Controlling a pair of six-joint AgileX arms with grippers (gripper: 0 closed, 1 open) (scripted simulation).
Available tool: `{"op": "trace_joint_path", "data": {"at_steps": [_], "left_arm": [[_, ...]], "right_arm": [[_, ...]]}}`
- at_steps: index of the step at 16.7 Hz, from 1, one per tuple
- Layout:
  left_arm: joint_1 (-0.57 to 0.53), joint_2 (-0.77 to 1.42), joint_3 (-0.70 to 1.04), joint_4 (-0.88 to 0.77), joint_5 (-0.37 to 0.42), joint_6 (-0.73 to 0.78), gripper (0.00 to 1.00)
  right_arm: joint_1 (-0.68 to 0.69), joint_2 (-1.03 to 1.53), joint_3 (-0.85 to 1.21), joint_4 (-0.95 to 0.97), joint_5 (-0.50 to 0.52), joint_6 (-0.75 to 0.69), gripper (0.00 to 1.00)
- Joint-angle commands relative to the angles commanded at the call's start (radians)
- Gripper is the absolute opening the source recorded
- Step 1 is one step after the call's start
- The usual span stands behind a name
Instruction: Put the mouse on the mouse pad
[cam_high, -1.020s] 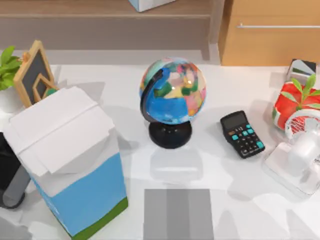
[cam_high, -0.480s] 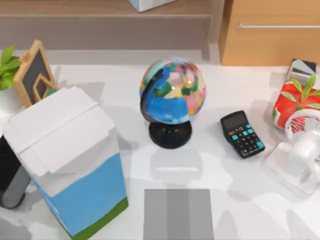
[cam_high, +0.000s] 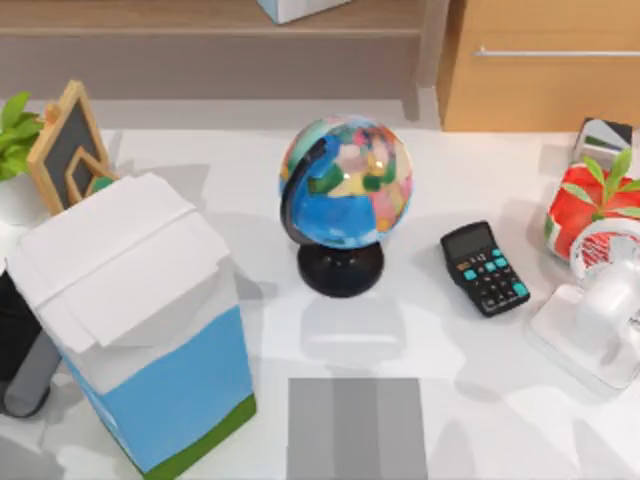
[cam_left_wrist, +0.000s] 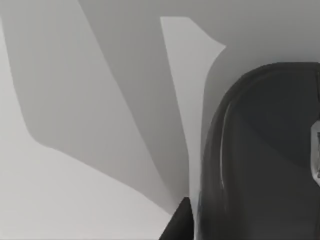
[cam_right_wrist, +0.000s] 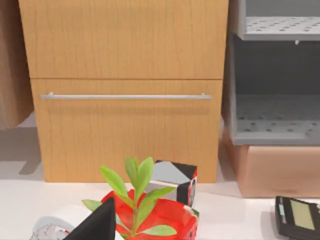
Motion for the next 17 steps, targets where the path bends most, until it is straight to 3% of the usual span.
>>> {"op": "trace_joint_path", "data": {"at_steps": [1, 9, 13, 17], "left_arm": [[0.007, -0.038, 0.019, -0.043, -0.031, -0.013, 0.00], [0.071, -0.118, 0.144, -0.266, -0.024, 0.029, 0.00], [0.033, -0.183, 0.252, -0.426, -0.035, -0.001, 0.00], [0.003, -0.207, 0.285, -0.479, -0.031, -0.020, 0.00]], "right_arm": [[0.000, 0.000, 0.000, 0.000, 0.000, 0.000, 1.00], [0.000, 0.000, 0.000, 0.000, 0.000, 0.000, 1.00], [0.000, 0.000, 0.000, 0.000, 0.000, 0.000, 1.00], [0.000, 0.000, 0.000, 0.000, 0.000, 0.000, 1.00]]}}
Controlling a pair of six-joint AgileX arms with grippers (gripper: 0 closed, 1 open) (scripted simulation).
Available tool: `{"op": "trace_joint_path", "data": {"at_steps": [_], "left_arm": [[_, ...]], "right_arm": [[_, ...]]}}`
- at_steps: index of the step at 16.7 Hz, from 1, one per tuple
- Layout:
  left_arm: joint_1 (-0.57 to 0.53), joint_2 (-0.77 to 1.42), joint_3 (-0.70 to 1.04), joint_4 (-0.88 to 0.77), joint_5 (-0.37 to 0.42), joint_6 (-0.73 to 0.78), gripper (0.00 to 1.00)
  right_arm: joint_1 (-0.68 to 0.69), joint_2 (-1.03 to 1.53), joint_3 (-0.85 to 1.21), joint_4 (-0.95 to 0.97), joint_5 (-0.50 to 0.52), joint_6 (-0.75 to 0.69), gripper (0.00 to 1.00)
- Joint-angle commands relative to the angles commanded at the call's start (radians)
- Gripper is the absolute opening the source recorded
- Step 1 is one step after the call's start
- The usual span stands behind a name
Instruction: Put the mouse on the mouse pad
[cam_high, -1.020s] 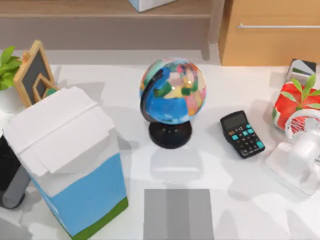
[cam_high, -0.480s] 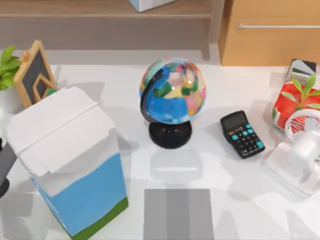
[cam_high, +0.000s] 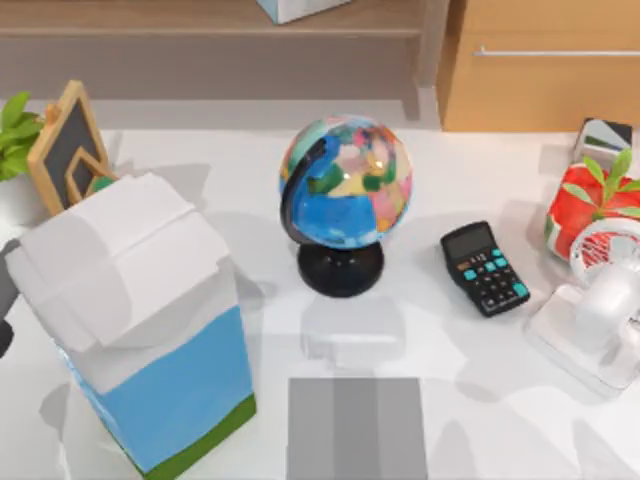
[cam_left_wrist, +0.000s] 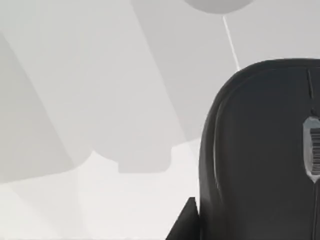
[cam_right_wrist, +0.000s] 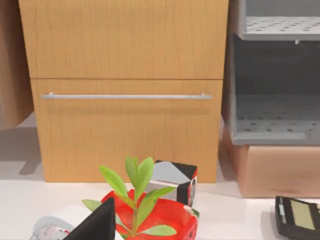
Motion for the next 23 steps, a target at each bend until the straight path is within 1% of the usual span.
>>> {"op": "trace_joint_path", "data": {"at_steps": [4, 6, 9, 11, 14, 16, 18, 20, 23], "left_arm": [[0.004, 0.004, -0.003, 0.003, 0.000, 0.003, 0.00], [0.001, -0.001, 0.011, 0.002, -0.017, -0.027, 0.00], [-0.013, -0.016, 0.069, 0.004, -0.071, -0.148, 0.00], [-0.033, -0.025, 0.129, 0.007, -0.117, -0.283, 0.00], [-0.083, -0.033, 0.234, 0.015, -0.182, -0.559, 0.00], [-0.134, -0.033, 0.308, 0.024, -0.218, -0.792, 0.00], [-0.207, -0.024, 0.381, 0.039, -0.240, -1.060, 0.00], [-0.299, -0.005, 0.445, 0.058, -0.244, -1.346, 0.00], [-0.472, 0.051, 0.515, 0.088, -0.211, -1.780, 0.00]], "right_arm": [[0.000, 0.000, 0.000, 0.000, 0.000, 0.000, 1.00], [0.000, 0.000, 0.000, 0.000, 0.000, 0.000, 1.00], [0.000, 0.000, 0.000, 0.000, 0.000, 0.000, 1.00], [0.000, 0.000, 0.000, 0.000, 0.000, 0.000, 1.00], [0.000, 0.000, 0.000, 0.000, 0.000, 0.000, 1.00], [0.000, 0.000, 0.000, 0.000, 0.000, 0.000, 1.00], [0.000, 0.000, 0.000, 0.000, 0.000, 0.000, 1.00], [0.000, 0.000, 0.000, 0.000, 0.000, 0.000, 1.00], [0.000, 0.000, 0.000, 0.000, 0.000, 0.000, 1.00]]}}
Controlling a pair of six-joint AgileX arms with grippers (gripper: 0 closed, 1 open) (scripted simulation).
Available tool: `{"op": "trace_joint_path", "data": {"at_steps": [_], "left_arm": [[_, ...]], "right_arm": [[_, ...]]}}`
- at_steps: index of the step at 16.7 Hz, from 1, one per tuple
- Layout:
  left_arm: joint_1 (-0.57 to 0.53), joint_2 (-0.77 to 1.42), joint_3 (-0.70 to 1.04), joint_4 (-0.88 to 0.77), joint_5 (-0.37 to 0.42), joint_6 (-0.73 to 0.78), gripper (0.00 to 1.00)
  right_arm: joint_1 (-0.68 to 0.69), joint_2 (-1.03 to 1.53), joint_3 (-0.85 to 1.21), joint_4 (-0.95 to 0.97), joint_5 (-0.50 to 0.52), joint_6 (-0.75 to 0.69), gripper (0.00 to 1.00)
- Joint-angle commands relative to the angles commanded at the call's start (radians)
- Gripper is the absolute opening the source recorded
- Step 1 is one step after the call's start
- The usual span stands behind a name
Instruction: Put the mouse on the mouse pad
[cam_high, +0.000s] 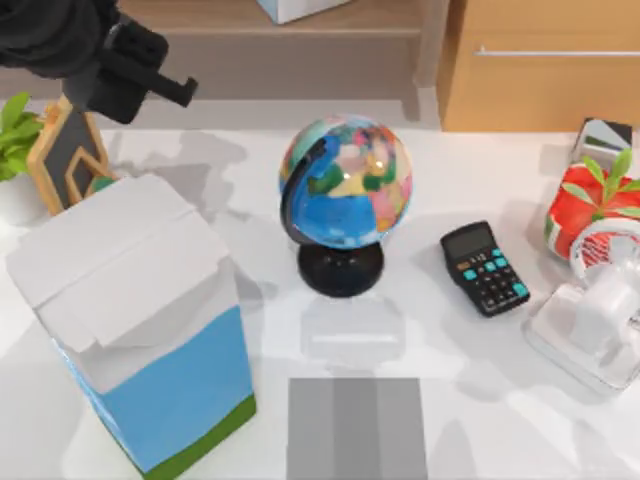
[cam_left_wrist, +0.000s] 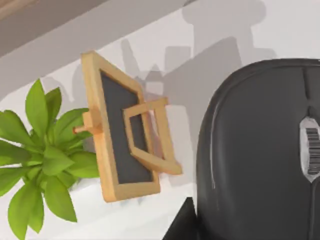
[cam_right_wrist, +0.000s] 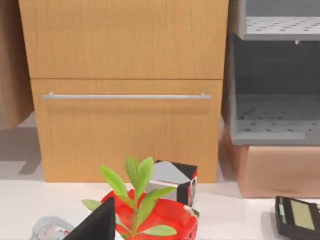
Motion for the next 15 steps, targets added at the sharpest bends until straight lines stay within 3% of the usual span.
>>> {"op": "trace_joint_path", "data": {"at_steps": [4, 8, 11, 15], "left_arm": [[-0.258, 0.123, 0.030, 0.028, 0.089, -0.505, 0.00], [-0.477, 0.252, -0.011, 0.025, 0.191, -0.864, 0.00], [-0.568, 0.333, -0.075, -0.013, 0.245, -1.033, 0.00], [-0.585, 0.384, -0.136, -0.060, 0.270, -1.114, 0.00]], "right_arm": [[0.000, 0.000, 0.000, 0.000, 0.000, 0.000, 1.00], [0.000, 0.000, 0.000, 0.000, 0.000, 0.000, 1.00], [0.000, 0.000, 0.000, 0.000, 0.000, 0.000, 1.00], [0.000, 0.000, 0.000, 0.000, 0.000, 0.000, 1.00]]}}
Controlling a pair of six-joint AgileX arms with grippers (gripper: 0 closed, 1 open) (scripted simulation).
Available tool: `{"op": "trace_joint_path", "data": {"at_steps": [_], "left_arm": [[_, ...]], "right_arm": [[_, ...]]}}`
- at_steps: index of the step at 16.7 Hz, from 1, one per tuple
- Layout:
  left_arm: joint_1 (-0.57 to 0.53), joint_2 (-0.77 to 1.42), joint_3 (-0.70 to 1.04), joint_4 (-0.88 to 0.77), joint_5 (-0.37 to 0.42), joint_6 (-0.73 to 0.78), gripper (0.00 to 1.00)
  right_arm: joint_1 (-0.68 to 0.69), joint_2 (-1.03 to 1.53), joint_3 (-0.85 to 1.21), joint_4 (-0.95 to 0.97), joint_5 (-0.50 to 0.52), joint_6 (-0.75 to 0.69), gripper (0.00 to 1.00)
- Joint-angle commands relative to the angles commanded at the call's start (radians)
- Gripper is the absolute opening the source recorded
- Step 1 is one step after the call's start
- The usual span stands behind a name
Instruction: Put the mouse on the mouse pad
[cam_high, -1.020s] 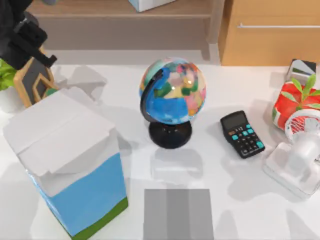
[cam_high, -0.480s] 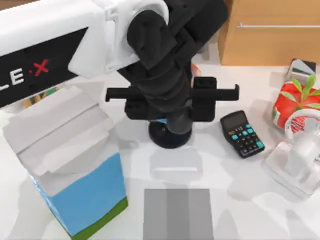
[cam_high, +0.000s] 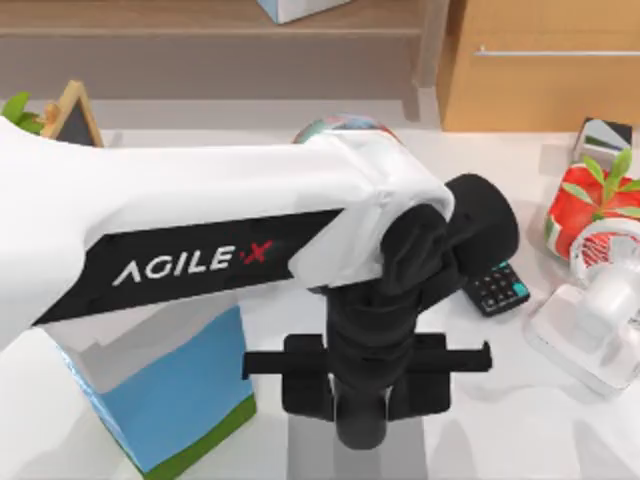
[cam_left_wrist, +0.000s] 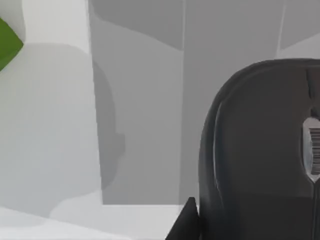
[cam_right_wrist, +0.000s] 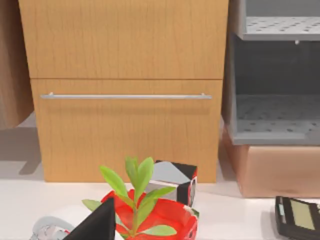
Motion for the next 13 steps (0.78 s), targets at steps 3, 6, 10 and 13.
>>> {"op": "trace_joint_path", "data": {"at_steps": [3, 6, 10, 13], "left_arm": [[0.000, 0.000, 0.000, 0.000, 0.000, 0.000, 0.00], [-0.002, -0.004, 0.002, 0.006, 0.006, 0.009, 0.00], [-0.030, -0.015, 0.004, 0.043, 0.059, 0.042, 0.00], [-0.043, -0.021, -0.003, 0.079, 0.089, 0.058, 0.00]], "right_arm": [[0.000, 0.000, 0.000, 0.000, 0.000, 0.000, 1.00], [0.000, 0.000, 0.000, 0.000, 0.000, 0.000, 1.00], [0.000, 0.000, 0.000, 0.000, 0.000, 0.000, 1.00], [0.000, 0.000, 0.000, 0.000, 0.000, 0.000, 1.00]]}}
